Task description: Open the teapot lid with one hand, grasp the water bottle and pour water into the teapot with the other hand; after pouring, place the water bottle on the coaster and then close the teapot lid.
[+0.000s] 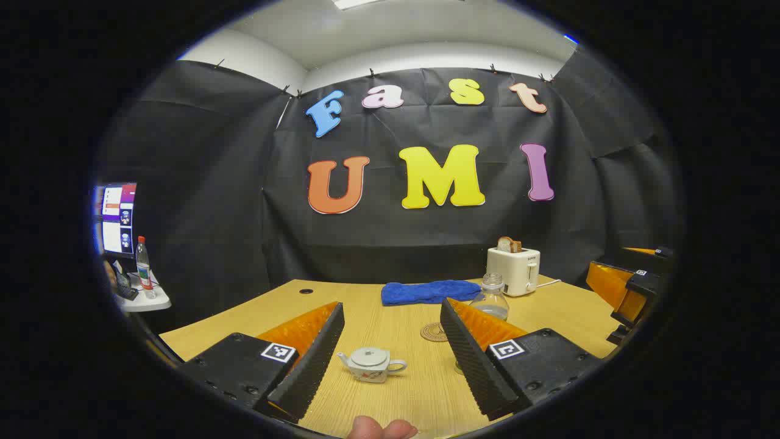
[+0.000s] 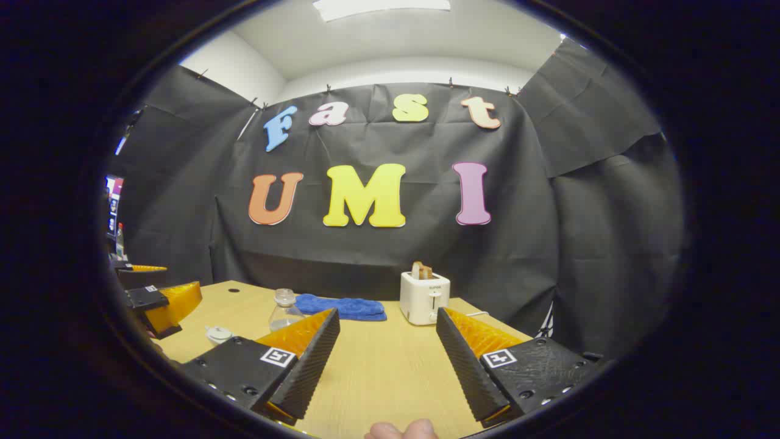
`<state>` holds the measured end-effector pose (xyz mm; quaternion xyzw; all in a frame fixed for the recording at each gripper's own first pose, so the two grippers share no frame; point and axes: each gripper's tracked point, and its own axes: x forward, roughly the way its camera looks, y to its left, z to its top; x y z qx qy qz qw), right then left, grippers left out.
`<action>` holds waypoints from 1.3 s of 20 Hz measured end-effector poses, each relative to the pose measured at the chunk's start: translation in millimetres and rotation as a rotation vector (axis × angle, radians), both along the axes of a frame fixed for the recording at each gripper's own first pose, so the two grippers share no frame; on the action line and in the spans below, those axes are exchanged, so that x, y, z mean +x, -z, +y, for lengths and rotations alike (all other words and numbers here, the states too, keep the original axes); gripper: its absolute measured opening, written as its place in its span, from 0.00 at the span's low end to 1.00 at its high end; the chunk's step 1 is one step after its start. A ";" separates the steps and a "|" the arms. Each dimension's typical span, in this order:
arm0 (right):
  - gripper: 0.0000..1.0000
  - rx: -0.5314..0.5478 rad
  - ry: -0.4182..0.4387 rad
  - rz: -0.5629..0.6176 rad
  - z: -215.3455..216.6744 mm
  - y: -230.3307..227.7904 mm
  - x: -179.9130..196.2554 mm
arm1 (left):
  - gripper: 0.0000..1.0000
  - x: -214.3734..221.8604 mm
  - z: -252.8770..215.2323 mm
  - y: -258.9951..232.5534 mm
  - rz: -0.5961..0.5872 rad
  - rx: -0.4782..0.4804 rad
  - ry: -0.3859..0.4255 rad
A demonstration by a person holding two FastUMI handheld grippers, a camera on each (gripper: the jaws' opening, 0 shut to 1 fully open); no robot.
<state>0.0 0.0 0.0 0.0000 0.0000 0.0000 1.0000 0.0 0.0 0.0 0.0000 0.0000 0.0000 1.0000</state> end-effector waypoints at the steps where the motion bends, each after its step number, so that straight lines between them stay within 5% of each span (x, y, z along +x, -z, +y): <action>1: 0.97 0.001 -0.004 0.002 1.7 2.5 -0.3 | 0.99 -0.3 -0.8 -1.6 -0.005 -0.005 0.004; 26: 0.95 -0.018 -0.046 0.036 11.0 16.2 8.8 | 0.99 6.4 2.7 11.3 0.020 0.013 0.014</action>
